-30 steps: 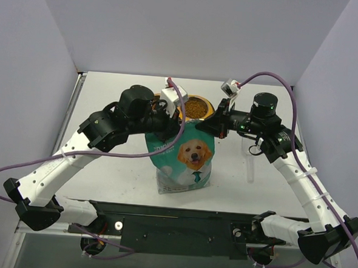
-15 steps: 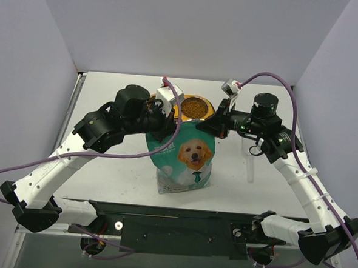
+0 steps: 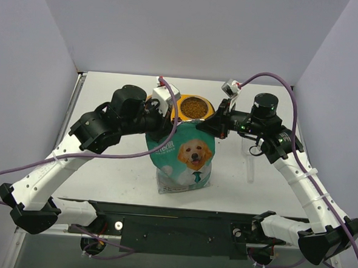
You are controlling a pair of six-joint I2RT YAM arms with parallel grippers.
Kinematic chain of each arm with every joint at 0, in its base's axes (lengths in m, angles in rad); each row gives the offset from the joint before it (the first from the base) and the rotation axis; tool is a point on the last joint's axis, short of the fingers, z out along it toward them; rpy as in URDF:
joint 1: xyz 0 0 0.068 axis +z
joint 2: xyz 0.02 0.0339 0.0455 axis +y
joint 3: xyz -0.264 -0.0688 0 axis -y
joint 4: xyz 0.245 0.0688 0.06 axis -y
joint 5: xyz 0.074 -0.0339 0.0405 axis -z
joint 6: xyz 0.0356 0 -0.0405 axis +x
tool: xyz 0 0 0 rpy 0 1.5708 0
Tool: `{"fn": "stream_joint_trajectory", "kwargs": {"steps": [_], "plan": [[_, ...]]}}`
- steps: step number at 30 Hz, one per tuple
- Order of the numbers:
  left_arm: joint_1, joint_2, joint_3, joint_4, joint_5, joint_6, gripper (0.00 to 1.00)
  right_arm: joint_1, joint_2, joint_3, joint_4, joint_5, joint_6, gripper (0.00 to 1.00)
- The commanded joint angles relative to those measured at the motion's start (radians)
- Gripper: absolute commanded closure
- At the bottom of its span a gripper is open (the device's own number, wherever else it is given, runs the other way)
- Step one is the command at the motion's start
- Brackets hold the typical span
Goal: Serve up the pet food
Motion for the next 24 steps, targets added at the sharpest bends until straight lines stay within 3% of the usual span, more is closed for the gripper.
{"fn": "stream_joint_trajectory", "kwargs": {"steps": [1, 5, 6, 7, 8, 13, 15, 20, 24], "plan": [[0.016, -0.052, 0.015, -0.094, -0.053, 0.031, 1.00, -0.040, -0.048, 0.005, 0.084, 0.043, -0.025, 1.00], [0.021, -0.076, 0.004, -0.103, -0.068, 0.026, 1.00, -0.042, -0.046, 0.010, 0.084, 0.042, -0.026, 1.00], [0.019, -0.076, 0.004, -0.109, -0.076, 0.020, 0.95, -0.040, -0.048, 0.010, 0.084, 0.042, -0.025, 1.00], [0.021, -0.079, 0.003, -0.115, -0.082, 0.019, 0.80, -0.042, -0.048, 0.010, 0.084, 0.042, -0.025, 1.00], [0.021, -0.082, 0.001, -0.117, -0.084, 0.019, 0.77, -0.042, -0.046, 0.010, 0.084, 0.042, -0.026, 1.00], [0.022, -0.094, -0.008, -0.121, -0.085, 0.019, 0.73, -0.042, -0.046, 0.010, 0.084, 0.039, -0.026, 1.00], [0.021, -0.092, -0.014, -0.129, -0.078, 0.020, 0.77, -0.042, -0.048, 0.010, 0.084, 0.039, -0.025, 1.00], [0.022, -0.092, -0.020, -0.135, -0.027, 0.022, 1.00, -0.043, -0.045, 0.011, 0.084, 0.037, -0.026, 1.00], [0.028, -0.103, -0.043, -0.126, -0.003, 0.028, 1.00, -0.043, -0.043, 0.013, 0.084, 0.037, -0.026, 1.00]]}}
